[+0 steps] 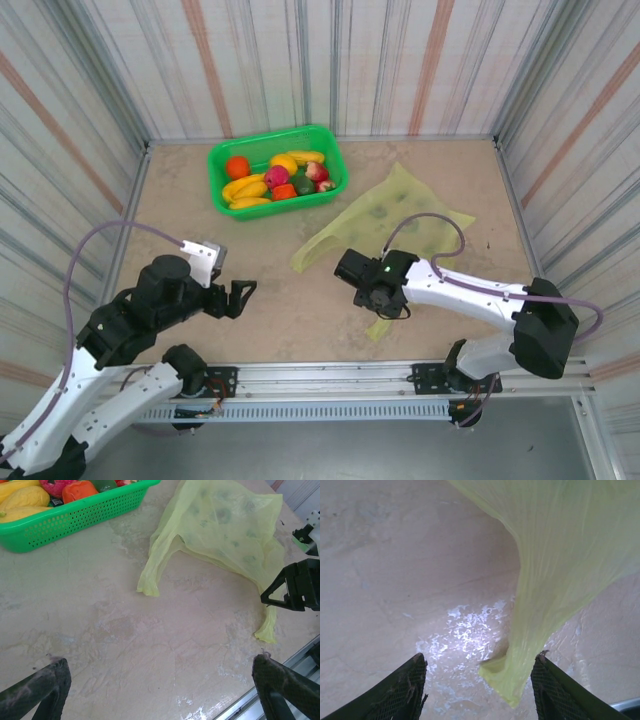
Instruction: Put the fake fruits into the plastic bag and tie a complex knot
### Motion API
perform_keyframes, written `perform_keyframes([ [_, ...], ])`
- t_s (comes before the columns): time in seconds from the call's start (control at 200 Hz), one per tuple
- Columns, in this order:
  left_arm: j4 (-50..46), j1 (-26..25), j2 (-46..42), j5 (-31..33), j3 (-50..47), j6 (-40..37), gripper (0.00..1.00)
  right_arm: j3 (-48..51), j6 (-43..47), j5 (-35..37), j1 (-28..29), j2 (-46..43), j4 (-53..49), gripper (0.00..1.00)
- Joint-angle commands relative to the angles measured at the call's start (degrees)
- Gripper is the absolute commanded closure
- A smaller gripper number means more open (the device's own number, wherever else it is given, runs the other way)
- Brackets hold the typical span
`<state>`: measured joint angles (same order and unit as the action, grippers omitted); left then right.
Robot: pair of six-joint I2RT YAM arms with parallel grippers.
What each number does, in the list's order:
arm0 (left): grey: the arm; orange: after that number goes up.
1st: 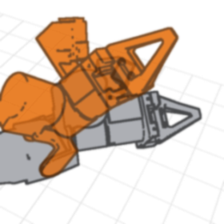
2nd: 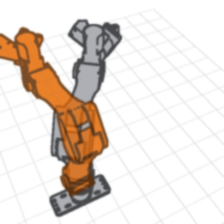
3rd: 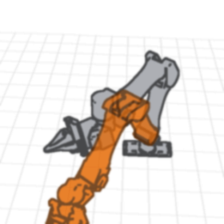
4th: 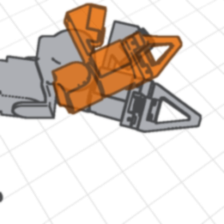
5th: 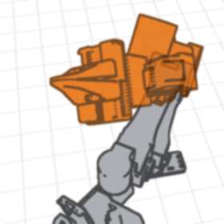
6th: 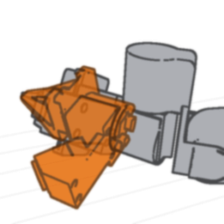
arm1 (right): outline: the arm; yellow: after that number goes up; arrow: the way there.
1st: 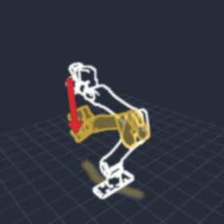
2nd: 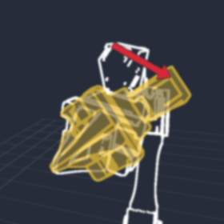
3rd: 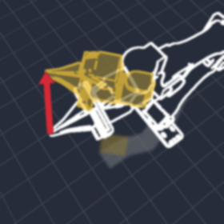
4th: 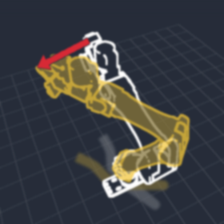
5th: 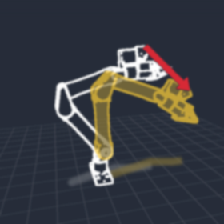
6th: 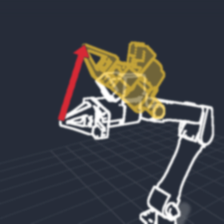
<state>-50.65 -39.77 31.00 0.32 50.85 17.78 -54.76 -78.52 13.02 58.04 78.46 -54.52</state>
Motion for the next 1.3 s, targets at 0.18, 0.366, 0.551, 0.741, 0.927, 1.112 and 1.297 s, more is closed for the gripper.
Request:
perform_keyframes([
  [0.18, 1.09, 0.48, -0.41, -1.23, -0.84, -1.39, 0.05, 5.39, -4.32, -0.79, -2.03, -0.47, -1.74, 0.39],
  [0.366, 1.16, 0.57, -0.42, -0.94, -0.84, -1.40, 0.05, 8.36, -3.07, -4.06, -4.04, 1.24, 4.08, 0.38],
  [0.551, 1.17, 0.57, -0.33, -0.34, -0.84, -1.21, 0.05, 8.88, 0.98, -5.38, -6.85, 4.15, 9.33, 0.46],
  [0.741, 1.16, 0.57, -0.33, 0.30, -0.80, -1.08, 0.05, 9.67, 1.04, -5.44, -7.01, 6.36, 11.31, 0.67],
  [0.927, 0.98, 0.57, -1.69, 4.76, -1.12, 0.70, 0.06, 10.29, 3.82, -4.49, -7.13, 1.58, 10.30, 0.93],
  [1.112, 4.28, -0.21, -0.40, 6.99, -3.29, 1.28, 0.07, 10.62, 13.83, -12.48, -13.55, -10.47, 10.49, 1.00],
  [1.297, 13.65, -6.91, 6.70, 7.89, -7.65, 9.63, 0.08, 10.19, 21.99, -22.19, -20.55, -21.39, 8.80, 1.00],
])
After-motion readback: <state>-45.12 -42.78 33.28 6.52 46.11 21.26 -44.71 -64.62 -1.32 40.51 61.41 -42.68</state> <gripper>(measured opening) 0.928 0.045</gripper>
